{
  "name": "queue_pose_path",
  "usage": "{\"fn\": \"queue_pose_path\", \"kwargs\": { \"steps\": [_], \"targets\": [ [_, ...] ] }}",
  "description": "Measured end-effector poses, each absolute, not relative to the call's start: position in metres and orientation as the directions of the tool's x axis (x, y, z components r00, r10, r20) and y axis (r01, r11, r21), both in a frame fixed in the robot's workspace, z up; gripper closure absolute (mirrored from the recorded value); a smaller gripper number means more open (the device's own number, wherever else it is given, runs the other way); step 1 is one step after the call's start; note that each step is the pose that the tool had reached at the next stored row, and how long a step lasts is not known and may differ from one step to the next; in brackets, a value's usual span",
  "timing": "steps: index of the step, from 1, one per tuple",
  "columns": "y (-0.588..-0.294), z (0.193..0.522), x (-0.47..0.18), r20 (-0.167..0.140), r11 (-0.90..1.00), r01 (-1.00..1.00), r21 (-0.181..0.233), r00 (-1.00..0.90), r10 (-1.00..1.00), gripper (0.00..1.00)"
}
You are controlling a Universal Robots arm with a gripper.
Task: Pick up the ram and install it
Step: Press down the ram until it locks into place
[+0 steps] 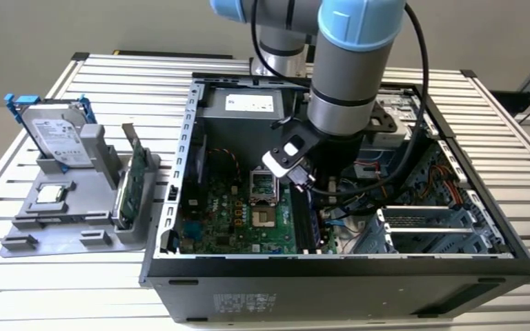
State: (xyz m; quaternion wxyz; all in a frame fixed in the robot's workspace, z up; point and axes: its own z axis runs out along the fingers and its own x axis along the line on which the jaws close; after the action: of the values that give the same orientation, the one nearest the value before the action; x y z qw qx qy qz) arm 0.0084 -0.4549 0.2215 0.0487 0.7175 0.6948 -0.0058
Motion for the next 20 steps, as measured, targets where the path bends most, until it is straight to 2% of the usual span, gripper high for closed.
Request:
{"fn": "queue_pose_path", "kwargs": {
  "steps": [12,20],
  "targets": [
    [-0.455,0.218,0.008,-0.076,-0.030,0.998,0.061,0.034,0.997,1.00],
    [-0.455,0.231,0.008,-0.075,-0.030,0.998,0.060,0.034,0.997,1.00]
  ]
}}
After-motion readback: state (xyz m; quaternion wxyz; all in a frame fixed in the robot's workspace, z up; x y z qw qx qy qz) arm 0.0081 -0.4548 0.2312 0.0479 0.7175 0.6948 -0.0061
